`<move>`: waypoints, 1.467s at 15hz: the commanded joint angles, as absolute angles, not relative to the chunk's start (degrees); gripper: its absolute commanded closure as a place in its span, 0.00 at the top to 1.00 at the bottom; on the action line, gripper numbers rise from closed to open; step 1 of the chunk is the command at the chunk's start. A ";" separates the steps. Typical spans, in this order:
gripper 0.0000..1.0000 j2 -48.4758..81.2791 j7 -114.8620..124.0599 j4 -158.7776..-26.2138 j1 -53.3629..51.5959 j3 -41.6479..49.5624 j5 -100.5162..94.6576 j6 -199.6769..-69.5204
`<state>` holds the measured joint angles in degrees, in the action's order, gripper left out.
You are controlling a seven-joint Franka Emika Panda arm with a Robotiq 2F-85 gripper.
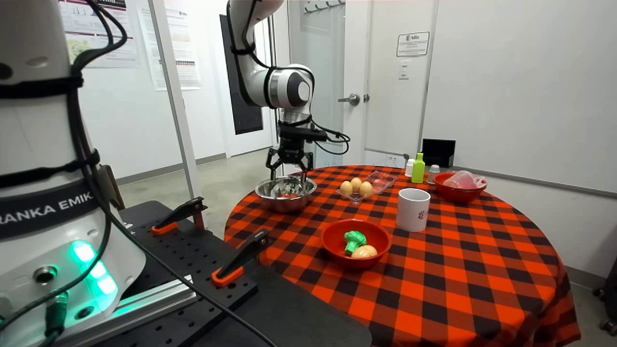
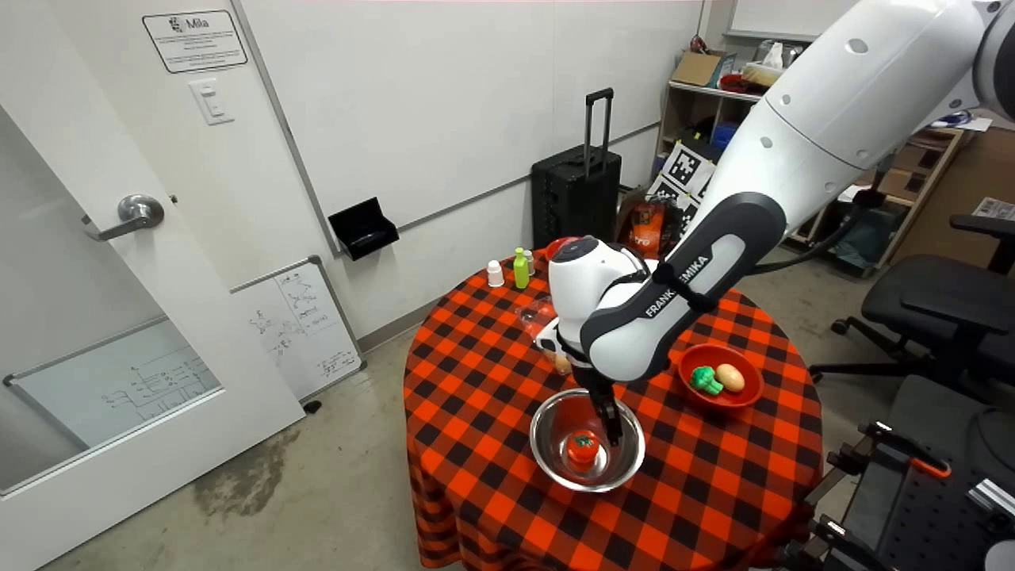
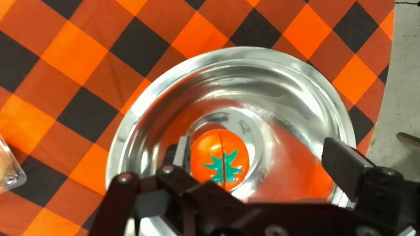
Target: Put the egg, broccoli and tomato plush in the orange bowl
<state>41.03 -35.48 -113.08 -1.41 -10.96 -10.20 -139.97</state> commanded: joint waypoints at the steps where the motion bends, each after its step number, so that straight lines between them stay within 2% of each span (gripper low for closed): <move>1: 1.00 42.08 -38.28 -112.71 -1.22 -11.83 -11.29 -141.23; 11: 1.00 44.11 -46.69 -112.88 -0.74 -12.52 -11.46 -145.62; 22: 1.00 48.47 -47.91 -107.57 -2.20 -11.88 -11.70 -144.86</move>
